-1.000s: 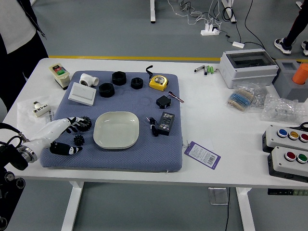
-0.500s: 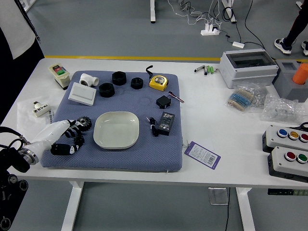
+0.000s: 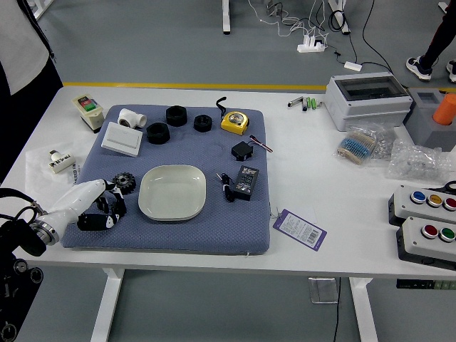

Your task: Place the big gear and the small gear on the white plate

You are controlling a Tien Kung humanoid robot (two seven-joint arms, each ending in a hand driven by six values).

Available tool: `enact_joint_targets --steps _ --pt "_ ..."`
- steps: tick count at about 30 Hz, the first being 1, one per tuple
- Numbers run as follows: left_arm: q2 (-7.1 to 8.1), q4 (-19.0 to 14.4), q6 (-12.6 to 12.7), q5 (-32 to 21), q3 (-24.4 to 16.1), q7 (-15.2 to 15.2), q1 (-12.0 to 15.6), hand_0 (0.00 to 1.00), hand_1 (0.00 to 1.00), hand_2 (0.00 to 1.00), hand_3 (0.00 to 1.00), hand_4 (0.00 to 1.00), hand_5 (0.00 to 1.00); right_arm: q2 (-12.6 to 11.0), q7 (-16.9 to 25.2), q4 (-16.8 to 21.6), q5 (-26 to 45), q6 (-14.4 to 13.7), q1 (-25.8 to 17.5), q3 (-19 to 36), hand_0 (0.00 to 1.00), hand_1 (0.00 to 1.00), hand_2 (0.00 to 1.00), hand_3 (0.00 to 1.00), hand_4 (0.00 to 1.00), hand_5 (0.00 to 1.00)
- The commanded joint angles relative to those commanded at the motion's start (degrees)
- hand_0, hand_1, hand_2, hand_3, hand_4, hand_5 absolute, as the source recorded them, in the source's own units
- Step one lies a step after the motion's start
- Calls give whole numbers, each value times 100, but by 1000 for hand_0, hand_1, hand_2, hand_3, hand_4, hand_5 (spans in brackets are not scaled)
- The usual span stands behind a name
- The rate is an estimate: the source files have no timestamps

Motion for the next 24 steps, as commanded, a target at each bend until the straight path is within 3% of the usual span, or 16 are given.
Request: enact_joint_targets --steps 7,13,18,23,24 --pt "4 -125 7 0 9 11 -21 333 325 375 402 2 2 -11 5 -1 -3 -4 6 9 713 715 754 568 803 665" --pt "-27 -468 -66 0 108 116 -96 336 326 378 406 2 2 -31 19 -3 -4 -14 24 31 713 715 754 568 804 667" --pt "-140 -824 -50 0 352 167 -213 339 326 378 407 2 2 -47 29 -3 -18 -19 38 45 713 716 753 568 804 666" --pt "-278 -772 -25 0 612 170 -395 339 326 378 407 2 2 -64 37 1 -20 -27 56 46 713 716 753 568 804 666" --pt "-307 -737 -22 0 666 181 -431 363 361 416 465 2 2 -67 39 2 -20 -29 61 45 713 716 753 568 804 666"
